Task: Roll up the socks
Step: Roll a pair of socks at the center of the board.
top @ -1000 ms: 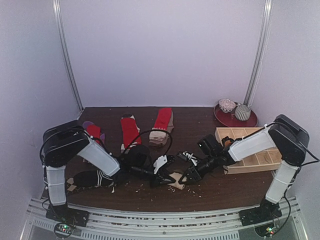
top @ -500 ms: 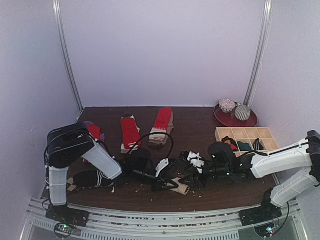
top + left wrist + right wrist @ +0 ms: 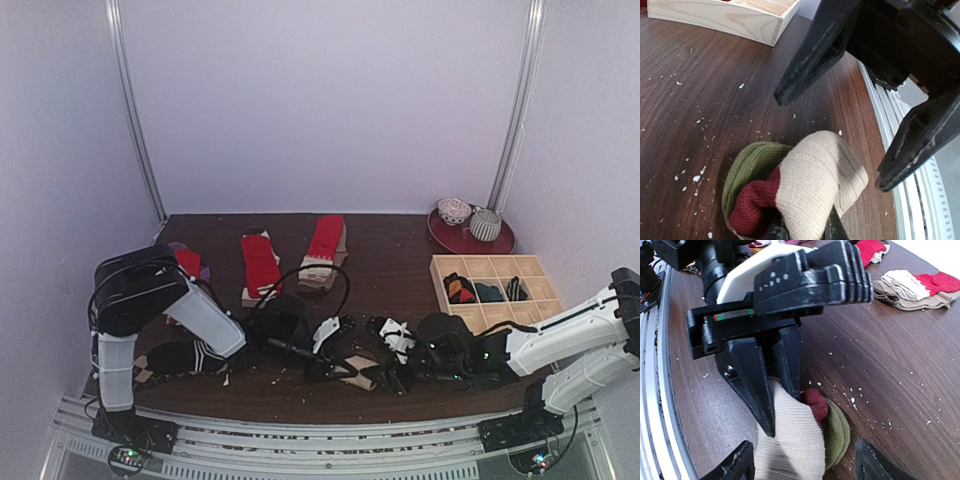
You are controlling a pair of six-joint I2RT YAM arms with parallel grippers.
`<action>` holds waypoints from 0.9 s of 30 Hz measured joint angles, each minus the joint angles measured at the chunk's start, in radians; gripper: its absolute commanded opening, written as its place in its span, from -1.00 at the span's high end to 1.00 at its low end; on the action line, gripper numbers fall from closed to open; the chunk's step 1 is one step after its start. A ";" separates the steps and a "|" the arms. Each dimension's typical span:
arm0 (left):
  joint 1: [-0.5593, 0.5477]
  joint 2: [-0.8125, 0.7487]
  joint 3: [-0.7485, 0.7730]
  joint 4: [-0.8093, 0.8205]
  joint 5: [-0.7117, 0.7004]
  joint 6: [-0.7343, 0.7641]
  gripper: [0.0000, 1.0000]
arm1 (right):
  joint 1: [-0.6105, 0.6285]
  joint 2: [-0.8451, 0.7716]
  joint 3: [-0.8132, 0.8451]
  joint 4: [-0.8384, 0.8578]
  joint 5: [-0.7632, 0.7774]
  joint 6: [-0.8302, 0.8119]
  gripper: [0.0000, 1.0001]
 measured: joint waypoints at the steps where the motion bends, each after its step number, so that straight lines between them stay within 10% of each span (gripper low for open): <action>1: 0.000 0.000 0.001 -0.002 0.000 0.000 1.00 | 0.000 0.008 0.001 0.005 0.005 0.006 -0.38; 18: 0.010 0.010 0.018 -0.019 0.034 0.000 1.00 | 0.027 0.054 -0.023 0.007 0.011 0.103 -0.19; 27: 0.013 0.013 0.026 -0.034 0.045 0.001 1.00 | 0.028 0.136 -0.013 0.042 -0.014 0.130 0.44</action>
